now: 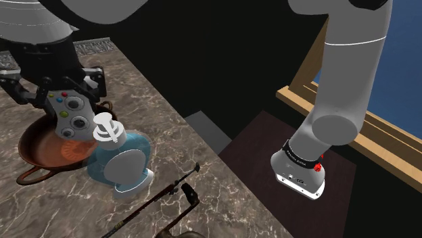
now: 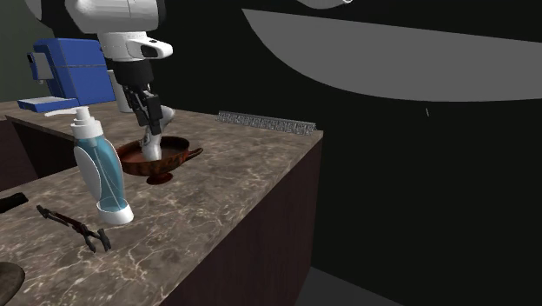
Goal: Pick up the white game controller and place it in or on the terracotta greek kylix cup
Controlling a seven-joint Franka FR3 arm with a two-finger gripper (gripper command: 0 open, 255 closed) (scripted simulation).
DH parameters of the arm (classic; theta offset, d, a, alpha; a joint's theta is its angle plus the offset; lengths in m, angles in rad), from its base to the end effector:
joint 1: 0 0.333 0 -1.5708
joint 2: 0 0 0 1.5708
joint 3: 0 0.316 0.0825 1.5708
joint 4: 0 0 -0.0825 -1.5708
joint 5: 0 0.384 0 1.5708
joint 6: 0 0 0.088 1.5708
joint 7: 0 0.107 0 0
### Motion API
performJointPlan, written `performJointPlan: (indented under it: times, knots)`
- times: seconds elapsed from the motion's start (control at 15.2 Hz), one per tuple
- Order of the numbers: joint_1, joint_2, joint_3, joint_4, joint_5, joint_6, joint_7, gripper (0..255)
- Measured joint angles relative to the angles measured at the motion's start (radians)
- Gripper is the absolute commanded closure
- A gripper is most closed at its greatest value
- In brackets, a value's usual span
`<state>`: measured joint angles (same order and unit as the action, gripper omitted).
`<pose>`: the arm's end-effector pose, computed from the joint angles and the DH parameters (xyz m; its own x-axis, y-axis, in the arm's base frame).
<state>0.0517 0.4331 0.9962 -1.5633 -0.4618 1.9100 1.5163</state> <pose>0.4297 0.4965 0.4953 0.9139 -0.3945 0.0959 -0.3843 -0.9167 -0.1094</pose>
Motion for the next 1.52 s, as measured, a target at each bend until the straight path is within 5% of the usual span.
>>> performJointPlan:
  times: [0.66,0.73,1.12,1.52]
  knots:
    - [-0.002,0.010,-0.008,-0.038,-0.013,0.043,0.012,255]
    - [-0.002,0.010,-0.008,-0.038,-0.013,0.043,0.012,0]
    - [-0.002,0.010,-0.007,-0.038,-0.013,0.043,0.012,0]
    - [-0.010,-0.033,0.019,0.031,0.029,-0.050,-0.013,0]
